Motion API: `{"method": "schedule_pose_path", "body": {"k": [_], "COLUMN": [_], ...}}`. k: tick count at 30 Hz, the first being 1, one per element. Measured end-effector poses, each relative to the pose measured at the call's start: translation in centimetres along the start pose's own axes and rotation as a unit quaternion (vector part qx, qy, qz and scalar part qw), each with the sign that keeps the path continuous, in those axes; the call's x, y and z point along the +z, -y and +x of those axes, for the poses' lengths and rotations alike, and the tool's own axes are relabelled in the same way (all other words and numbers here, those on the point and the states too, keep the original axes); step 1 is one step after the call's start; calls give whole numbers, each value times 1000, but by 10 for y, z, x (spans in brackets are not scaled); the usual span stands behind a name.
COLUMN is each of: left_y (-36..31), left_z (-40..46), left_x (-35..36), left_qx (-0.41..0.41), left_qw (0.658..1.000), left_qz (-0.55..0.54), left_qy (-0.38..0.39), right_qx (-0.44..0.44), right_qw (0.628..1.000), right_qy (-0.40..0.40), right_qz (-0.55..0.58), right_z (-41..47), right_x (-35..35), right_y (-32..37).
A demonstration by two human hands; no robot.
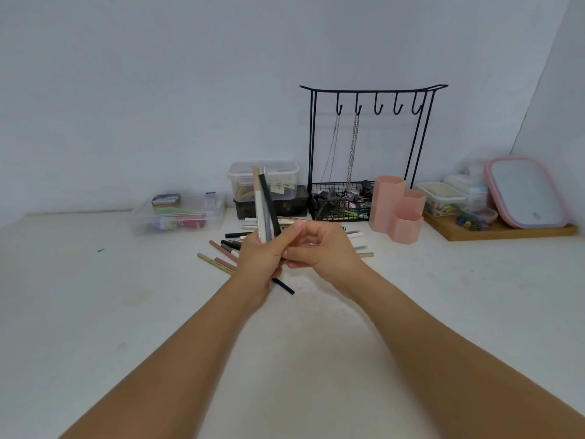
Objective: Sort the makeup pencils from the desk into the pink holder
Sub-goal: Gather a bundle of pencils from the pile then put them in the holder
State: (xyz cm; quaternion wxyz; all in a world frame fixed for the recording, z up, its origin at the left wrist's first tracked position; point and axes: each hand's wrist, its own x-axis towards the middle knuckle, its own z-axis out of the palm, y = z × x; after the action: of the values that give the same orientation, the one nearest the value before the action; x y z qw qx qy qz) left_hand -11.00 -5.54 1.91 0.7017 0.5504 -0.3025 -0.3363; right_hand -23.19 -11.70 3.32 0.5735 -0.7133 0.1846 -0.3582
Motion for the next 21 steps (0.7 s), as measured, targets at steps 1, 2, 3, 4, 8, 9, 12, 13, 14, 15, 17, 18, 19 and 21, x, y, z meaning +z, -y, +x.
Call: {"method": "schedule_pose_path", "body": {"k": [1, 2, 3, 4, 8, 9, 12, 13, 14, 15, 17, 18, 19, 21], "left_y": [1, 2, 2, 3, 2, 1, -4, -5, -5, -6, -5, -5, -4, -4], "left_z": [1, 2, 3, 3, 4, 5, 7, 8, 8, 8, 7, 6, 5, 5], "left_x": [1, 1, 1, 1, 0, 0, -2, -3, -3, -4, -4, -4, -4, -4], "left_qx": [-4, -8, -13, -17, -10, -10, -15, -15, -13, -9, 4, 11, 17, 20], "left_qw": [1000, 1000, 999, 999, 997, 996, 995, 996, 997, 997, 999, 999, 1000, 1000], "left_qz": [12, 22, 30, 35, 61, 66, 58, 48, 39, 33, 32, 30, 26, 19], "left_qy": [-7, -15, -25, -33, -56, -65, -78, -75, -70, -62, -37, -21, -5, 11], "right_qx": [-1, 2, 6, 12, 33, 21, -24, -9, 19, 50, 94, 106, 110, 104], "right_qw": [1000, 1000, 1000, 1000, 999, 997, 936, 904, 880, 866, 848, 841, 836, 835], "right_qy": [-6, -14, -22, -28, 2, -11, -96, -104, -103, -95, -68, -54, -46, -45], "right_qz": [-5, -6, -4, 0, -27, -75, -337, -415, -463, -488, -517, -528, -535, -538], "right_z": [-1, -1, -2, -2, 1, 4, 12, 13, 13, 12, 10, 10, 10, 11], "right_x": [2, 4, 6, 7, -4, -11, -44, -54, -64, -71, -79, -81, -81, -82], "right_y": [-1, -2, -3, -3, 2, 3, 0, -2, -6, -10, -15, -16, -17, -17]}}
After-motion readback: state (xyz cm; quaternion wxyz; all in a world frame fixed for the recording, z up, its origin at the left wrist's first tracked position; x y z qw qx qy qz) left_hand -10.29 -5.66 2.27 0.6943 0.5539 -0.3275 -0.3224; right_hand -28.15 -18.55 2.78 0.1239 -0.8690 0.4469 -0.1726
